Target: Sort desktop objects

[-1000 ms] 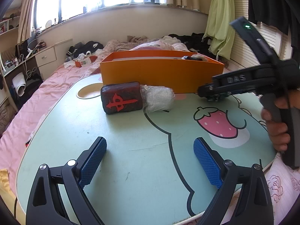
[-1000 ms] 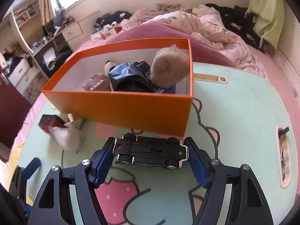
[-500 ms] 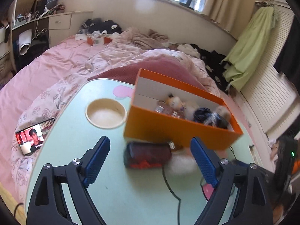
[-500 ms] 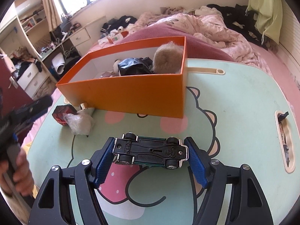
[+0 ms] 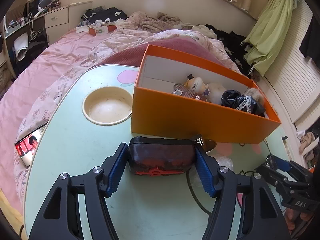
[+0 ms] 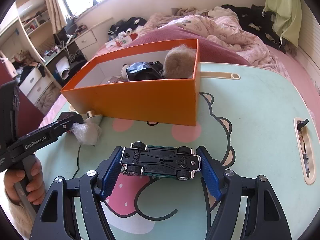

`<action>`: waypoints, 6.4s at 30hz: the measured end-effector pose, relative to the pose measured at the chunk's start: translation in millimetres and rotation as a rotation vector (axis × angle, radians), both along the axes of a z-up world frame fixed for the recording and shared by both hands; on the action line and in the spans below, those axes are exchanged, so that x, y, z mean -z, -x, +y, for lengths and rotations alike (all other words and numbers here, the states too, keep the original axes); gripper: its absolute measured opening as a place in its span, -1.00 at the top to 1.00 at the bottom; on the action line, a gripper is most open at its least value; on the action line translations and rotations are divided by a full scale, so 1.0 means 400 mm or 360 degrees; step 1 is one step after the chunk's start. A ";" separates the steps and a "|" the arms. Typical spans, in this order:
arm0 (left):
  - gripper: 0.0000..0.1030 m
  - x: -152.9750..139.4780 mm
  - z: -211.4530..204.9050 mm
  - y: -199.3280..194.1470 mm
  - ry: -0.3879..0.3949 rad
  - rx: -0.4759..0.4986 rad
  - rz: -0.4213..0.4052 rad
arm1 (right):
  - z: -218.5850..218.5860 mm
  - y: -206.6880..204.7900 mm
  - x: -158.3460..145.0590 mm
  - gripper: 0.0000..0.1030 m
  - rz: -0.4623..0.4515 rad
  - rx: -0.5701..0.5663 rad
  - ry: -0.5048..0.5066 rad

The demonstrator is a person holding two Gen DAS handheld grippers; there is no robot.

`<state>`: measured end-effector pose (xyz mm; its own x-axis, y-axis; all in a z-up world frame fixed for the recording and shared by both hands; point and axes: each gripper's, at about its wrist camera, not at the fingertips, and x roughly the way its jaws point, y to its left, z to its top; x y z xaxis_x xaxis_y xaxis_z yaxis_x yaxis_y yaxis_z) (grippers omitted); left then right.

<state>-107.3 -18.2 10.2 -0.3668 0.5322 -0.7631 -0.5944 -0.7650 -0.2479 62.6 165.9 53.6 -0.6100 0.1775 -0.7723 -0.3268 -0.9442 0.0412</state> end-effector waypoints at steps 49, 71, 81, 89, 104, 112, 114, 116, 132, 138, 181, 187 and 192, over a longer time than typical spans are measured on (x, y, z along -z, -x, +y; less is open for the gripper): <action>-0.60 -0.078 -0.075 -0.141 -0.0001 0.0044 0.0227 | -0.103 -0.008 -0.080 -0.65 0.0049 -0.0269 -0.0180; -0.85 0.027 -0.063 -0.242 0.0105 0.0140 0.0440 | -0.073 -0.039 0.048 -1.00 -0.0158 -0.0104 -0.0304; -0.99 0.027 -0.062 -0.235 0.0118 0.0118 0.0428 | -0.071 -0.038 0.048 -1.00 -0.0149 -0.0096 -0.0305; -0.99 0.028 -0.065 -0.238 0.0112 0.0122 0.0435 | -0.071 -0.038 0.049 -1.00 -0.0147 -0.0097 -0.0306; -0.99 0.028 -0.065 -0.237 0.0109 0.0136 0.0436 | -0.072 -0.038 0.049 -1.00 -0.0143 -0.0097 -0.0306; -0.99 0.029 -0.066 -0.238 0.0105 0.0139 0.0437 | -0.072 -0.039 0.049 -1.00 -0.0140 -0.0097 -0.0307; -0.99 0.027 -0.068 -0.241 0.0101 0.0131 0.0442 | -0.071 -0.039 0.049 -1.00 -0.0140 -0.0097 -0.0306; -0.99 0.023 -0.075 -0.242 0.0084 0.0123 0.0437 | -0.072 -0.039 0.050 -1.00 -0.0139 -0.0097 -0.0306; -0.04 -0.035 0.083 -0.114 -0.0005 0.0336 0.0033 | -0.071 -0.039 0.048 -1.00 -0.0134 -0.0098 -0.0305; 0.31 -0.026 0.038 -0.121 -0.0062 0.0325 0.0022 | -0.070 -0.038 0.048 -1.00 -0.0132 -0.0096 -0.0304; 0.31 -0.167 -0.092 -0.080 -0.0265 0.0229 0.0256 | -0.162 0.167 -0.189 0.33 0.0264 -0.0332 -0.0209; 0.31 -0.227 0.071 0.029 -0.0254 0.0270 0.0226 | -0.105 0.231 -0.214 0.33 0.0296 -0.0223 -0.0276; 0.04 -0.170 0.177 0.094 -0.0055 0.0226 0.0183 | -0.036 0.266 -0.154 0.26 0.0215 -0.0124 -0.0256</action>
<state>-144.8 52.6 78.2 -0.3698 0.6102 -0.7007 -0.7219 -0.6635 -0.1968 -43.7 151.4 115.2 -0.7228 0.2399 -0.6481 -0.2541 -0.9644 -0.0736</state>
